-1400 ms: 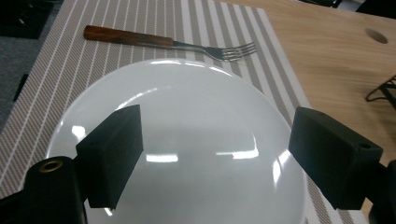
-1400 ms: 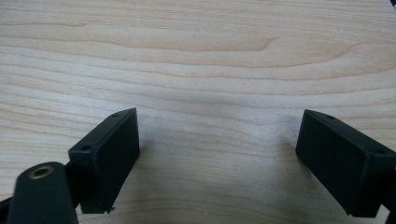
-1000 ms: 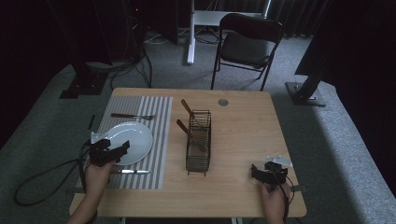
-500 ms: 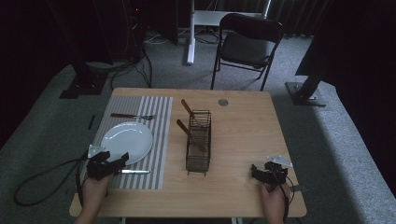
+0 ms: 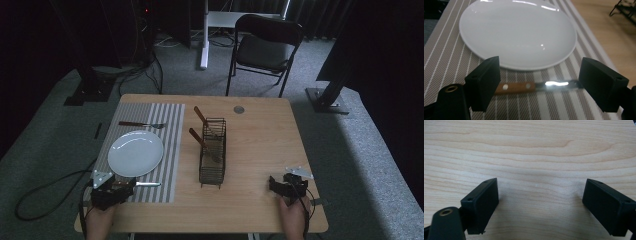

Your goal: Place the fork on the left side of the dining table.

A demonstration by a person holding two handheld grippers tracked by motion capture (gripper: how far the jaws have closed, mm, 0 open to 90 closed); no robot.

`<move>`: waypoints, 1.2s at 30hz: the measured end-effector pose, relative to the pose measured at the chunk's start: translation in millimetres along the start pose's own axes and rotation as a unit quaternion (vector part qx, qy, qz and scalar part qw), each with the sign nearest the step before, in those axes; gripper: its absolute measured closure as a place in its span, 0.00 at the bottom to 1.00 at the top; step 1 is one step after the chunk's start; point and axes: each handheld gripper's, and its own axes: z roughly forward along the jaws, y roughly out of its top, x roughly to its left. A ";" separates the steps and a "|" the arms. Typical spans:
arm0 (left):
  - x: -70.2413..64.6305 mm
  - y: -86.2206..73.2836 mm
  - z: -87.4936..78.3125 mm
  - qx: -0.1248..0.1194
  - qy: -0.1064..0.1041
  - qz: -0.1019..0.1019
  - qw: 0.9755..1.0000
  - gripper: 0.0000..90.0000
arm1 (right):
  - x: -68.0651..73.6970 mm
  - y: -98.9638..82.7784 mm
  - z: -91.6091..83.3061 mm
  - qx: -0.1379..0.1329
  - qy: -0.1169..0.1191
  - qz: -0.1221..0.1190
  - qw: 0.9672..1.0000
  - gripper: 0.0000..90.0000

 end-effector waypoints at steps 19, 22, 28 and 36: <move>11.8 -27.3 -1.8 0.071 0.065 -0.031 0.995 0.00 | 0.0 0.0 0.0 0.000 0.000 0.000 1.000 0.15; 11.4 -29.6 5.8 0.081 0.082 -0.015 0.993 0.00 | 0.0 0.0 0.0 0.000 0.000 0.000 1.000 0.15; 7.3 -32.8 8.4 0.074 0.101 0.000 0.992 0.00 | 0.0 0.0 0.0 0.000 0.000 0.000 1.000 0.15; 5.7 -33.4 9.2 0.070 0.109 -0.006 0.992 0.00 | 0.0 0.0 0.0 0.000 0.000 0.000 1.000 0.15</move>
